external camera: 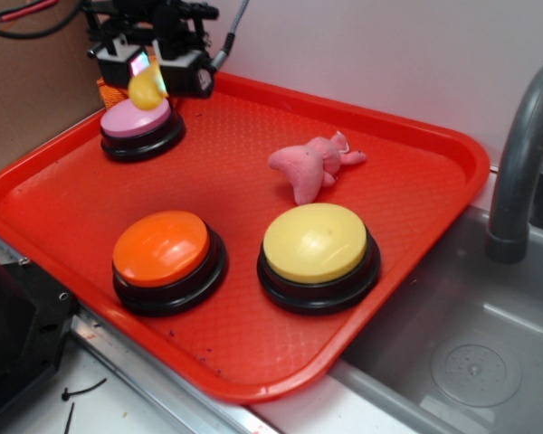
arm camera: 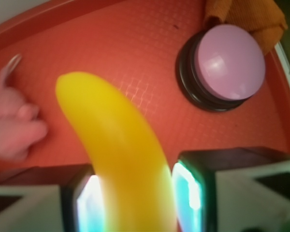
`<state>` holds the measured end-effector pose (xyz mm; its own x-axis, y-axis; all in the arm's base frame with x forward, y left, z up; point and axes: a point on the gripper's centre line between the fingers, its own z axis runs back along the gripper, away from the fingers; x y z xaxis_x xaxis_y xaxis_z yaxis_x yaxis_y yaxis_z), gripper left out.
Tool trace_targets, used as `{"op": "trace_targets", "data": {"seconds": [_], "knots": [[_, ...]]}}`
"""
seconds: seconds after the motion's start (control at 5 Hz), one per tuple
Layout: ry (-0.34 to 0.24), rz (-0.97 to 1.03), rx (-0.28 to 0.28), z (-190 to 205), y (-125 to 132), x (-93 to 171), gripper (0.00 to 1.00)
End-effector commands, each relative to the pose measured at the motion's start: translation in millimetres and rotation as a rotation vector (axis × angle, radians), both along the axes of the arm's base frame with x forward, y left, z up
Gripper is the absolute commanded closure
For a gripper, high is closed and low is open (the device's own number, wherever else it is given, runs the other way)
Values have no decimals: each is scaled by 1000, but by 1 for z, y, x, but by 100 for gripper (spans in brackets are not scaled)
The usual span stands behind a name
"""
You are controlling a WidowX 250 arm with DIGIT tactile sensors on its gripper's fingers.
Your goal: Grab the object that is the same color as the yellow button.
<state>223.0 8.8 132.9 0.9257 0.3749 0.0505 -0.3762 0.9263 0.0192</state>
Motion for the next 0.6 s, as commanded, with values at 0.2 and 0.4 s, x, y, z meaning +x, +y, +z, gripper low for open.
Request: {"op": "trace_targets", "data": {"seconds": [0.2,0.4], "knots": [[-151,-103,2,86,9,-5,100],[-141,-41,20,72,13,-2,100]]}}
